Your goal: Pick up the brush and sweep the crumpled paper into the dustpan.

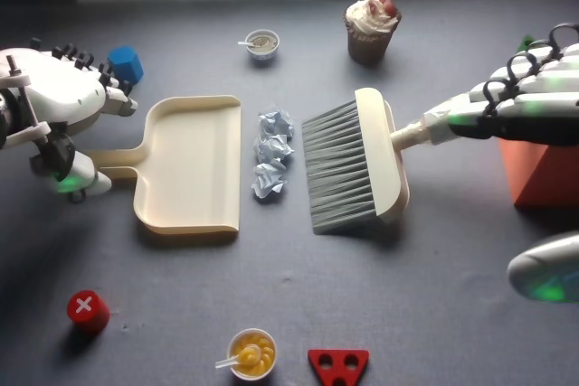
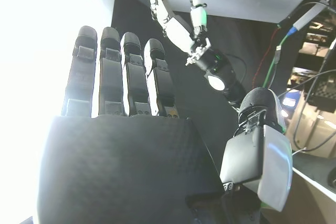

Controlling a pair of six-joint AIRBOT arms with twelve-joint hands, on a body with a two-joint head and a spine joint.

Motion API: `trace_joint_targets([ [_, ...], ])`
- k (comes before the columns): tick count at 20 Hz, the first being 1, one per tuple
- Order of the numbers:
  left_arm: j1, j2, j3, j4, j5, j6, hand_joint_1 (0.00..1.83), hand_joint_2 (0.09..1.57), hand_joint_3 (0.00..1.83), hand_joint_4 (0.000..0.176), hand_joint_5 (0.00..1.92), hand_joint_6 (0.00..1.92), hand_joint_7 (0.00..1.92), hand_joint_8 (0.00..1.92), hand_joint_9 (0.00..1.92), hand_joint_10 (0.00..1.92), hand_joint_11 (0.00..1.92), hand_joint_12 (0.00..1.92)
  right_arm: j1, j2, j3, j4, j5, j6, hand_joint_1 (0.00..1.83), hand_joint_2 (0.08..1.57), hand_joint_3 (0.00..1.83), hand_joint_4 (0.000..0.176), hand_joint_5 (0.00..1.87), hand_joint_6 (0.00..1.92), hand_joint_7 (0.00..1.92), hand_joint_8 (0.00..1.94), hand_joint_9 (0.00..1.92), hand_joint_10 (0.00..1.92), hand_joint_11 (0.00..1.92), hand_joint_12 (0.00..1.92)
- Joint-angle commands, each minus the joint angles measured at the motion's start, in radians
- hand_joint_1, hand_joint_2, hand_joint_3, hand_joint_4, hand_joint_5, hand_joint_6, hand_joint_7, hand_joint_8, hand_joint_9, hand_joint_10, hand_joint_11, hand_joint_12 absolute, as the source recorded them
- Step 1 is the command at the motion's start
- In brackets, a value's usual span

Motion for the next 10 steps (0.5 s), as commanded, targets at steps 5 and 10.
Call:
trace_joint_targets([
  [5,0.008,-0.012,0.023,0.068,0.069,-0.033,0.69,1.13,0.0,0.044,0.37,0.01,0.23,0.01,0.17,0.01,0.15,0.02,0.014,0.007,-0.012,0.006,0.071,-0.024,0.0,0.95,0.0,0.0,0.19,0.0,0.16,0.0,0.15,0.0,0.14,0.0],
  [10,0.026,-0.03,0.047,0.147,0.079,-0.126,0.72,1.15,0.01,0.046,0.44,0.01,0.21,0.0,0.16,0.0,0.15,0.01,0.015,0.007,-0.014,0.006,0.076,-0.027,0.0,0.95,0.0,0.0,0.18,0.01,0.14,0.01,0.14,0.01,0.13,0.01],
])
